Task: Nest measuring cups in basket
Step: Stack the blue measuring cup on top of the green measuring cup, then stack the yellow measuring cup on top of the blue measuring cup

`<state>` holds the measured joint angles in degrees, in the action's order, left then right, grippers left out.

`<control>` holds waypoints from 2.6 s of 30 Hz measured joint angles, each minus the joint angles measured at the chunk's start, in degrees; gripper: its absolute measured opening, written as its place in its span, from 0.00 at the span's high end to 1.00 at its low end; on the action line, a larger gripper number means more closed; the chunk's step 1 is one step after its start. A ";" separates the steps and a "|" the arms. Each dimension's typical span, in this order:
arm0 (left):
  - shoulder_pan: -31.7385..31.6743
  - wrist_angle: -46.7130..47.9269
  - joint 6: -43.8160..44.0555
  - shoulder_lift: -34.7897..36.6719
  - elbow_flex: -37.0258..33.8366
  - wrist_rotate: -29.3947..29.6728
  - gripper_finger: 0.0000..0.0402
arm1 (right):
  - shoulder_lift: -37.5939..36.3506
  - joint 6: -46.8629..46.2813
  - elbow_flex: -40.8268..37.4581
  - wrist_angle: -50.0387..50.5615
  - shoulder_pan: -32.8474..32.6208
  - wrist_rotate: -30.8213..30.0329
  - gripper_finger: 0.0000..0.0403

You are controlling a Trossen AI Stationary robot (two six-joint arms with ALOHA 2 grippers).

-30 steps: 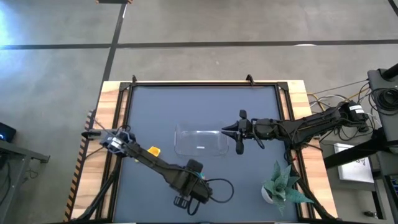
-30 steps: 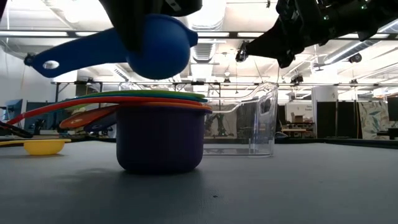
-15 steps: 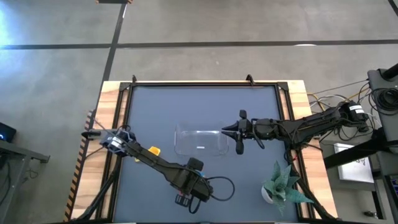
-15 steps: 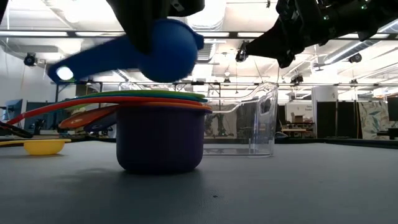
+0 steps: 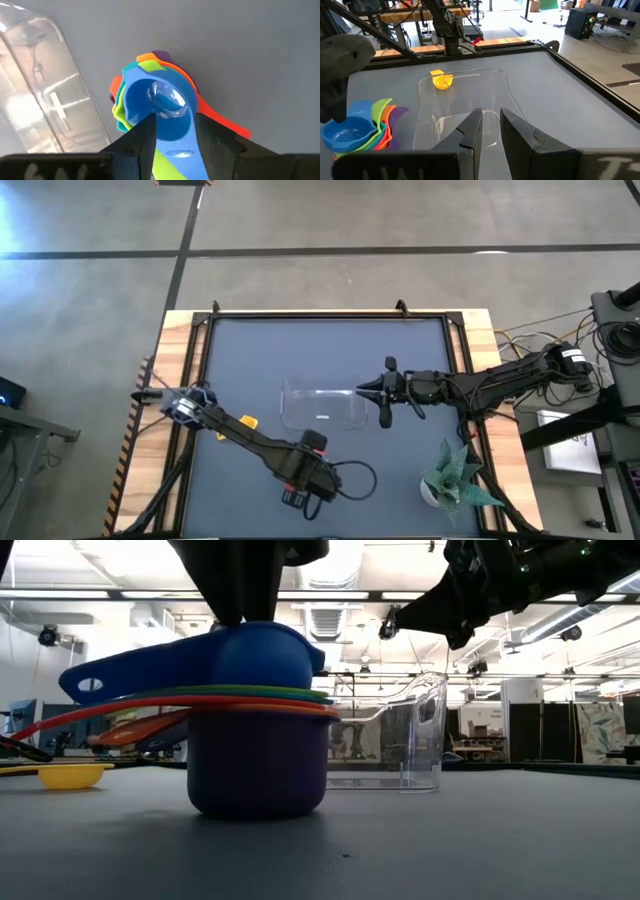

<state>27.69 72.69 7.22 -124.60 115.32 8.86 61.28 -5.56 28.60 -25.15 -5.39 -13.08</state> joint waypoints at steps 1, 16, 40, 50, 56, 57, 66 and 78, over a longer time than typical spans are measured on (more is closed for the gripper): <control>-0.03 -0.42 0.40 0.44 -0.71 0.28 0.70 | -0.01 -0.01 0.00 0.00 -0.01 0.01 0.86; -0.12 -16.51 7.00 11.06 -20.17 -3.83 0.70 | -0.02 0.06 -0.07 -0.01 0.00 -0.02 0.86; -0.06 -26.69 40.80 63.36 -75.74 6.52 0.70 | -0.02 0.12 -0.09 -0.37 0.00 -0.53 0.86; -0.06 -26.73 44.48 64.08 -85.54 -0.43 0.68 | -0.02 0.19 -0.09 -0.35 0.03 -0.59 0.86; -0.06 -27.04 44.42 63.09 -86.04 -0.28 0.55 | -0.02 0.60 -0.11 -0.36 0.03 -0.59 0.86; -0.06 -27.04 44.44 62.81 -86.20 -0.16 0.52 | -0.02 0.65 -0.11 -0.36 0.03 -0.61 0.86; -0.06 -27.74 47.44 58.58 -89.12 0.66 0.34 | -0.02 1.06 -0.11 -0.32 0.03 -0.59 0.86; -0.06 -27.08 42.50 55.62 -84.90 1.17 0.68 | -0.02 1.06 -0.11 -0.35 0.03 -0.59 0.86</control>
<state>27.63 45.61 49.73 -68.99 30.42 10.03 61.25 -4.49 28.49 -25.50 -5.37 -13.67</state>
